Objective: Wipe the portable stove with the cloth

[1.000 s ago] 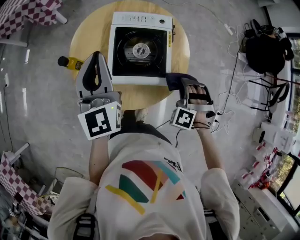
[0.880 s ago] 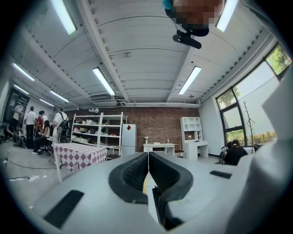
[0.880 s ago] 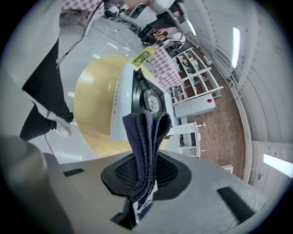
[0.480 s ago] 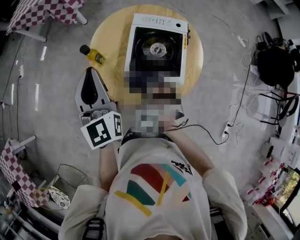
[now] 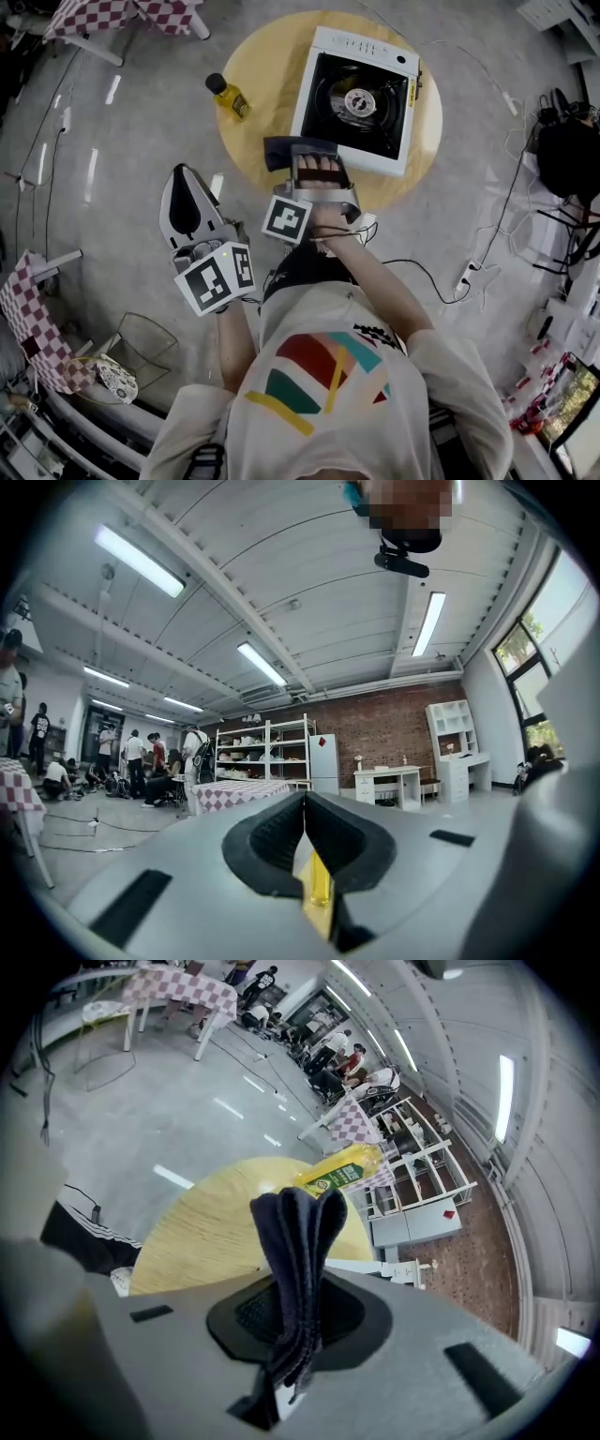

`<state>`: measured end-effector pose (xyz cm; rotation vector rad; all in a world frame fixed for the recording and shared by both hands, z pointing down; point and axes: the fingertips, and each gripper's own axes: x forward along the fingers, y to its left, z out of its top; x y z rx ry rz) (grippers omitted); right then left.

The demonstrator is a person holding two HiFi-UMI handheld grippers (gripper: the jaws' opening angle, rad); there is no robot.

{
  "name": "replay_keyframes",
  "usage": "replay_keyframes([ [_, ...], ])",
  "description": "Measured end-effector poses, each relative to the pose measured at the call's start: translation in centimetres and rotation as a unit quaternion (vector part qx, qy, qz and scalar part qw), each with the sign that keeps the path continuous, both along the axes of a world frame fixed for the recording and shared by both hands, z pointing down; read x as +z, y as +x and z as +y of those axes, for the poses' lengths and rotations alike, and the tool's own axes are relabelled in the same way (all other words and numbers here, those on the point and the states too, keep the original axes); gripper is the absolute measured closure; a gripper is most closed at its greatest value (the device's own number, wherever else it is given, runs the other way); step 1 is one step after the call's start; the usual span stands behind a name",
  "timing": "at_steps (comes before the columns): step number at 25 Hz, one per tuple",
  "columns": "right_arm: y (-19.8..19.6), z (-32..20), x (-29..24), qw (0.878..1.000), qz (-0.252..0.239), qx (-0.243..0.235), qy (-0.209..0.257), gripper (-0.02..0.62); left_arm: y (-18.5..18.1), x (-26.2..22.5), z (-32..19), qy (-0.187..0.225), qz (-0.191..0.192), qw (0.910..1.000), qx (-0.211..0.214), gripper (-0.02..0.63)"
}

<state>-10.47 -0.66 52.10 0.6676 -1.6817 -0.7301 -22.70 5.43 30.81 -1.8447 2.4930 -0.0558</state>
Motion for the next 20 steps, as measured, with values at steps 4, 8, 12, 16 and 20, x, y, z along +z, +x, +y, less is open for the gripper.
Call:
replay_keyframes([
  [4, -0.5, -0.2, 0.2, 1.000, -0.004, 0.006, -0.007, 0.561, -0.7, 0.4, 0.8, -0.002, 0.002, 1.0000, -0.006, 0.600],
  [8, -0.1, 0.5, 0.7, 1.000, -0.008, 0.001, -0.020, 0.562, 0.0, 0.1, 0.8, 0.001, 0.002, 1.0000, 0.002, 0.600],
  [12, 2.8, 0.8, 1.1, 0.999, 0.006, 0.014, -0.032, 0.563, 1.4, -0.6, 0.2, 0.011, 0.003, 0.9997, 0.022, 0.600],
  [16, 6.3, 1.3, 1.5, 0.999, 0.018, 0.033, -0.035, 0.561, 2.8, -0.6, -0.6, 0.012, 0.005, 0.9991, 0.040, 0.600],
  [20, 10.5, 1.7, 1.8, 0.997, 0.028, 0.061, -0.044, 0.563, 4.1, -0.9, -1.2, 0.013, 0.003, 0.9983, 0.056, 0.600],
])
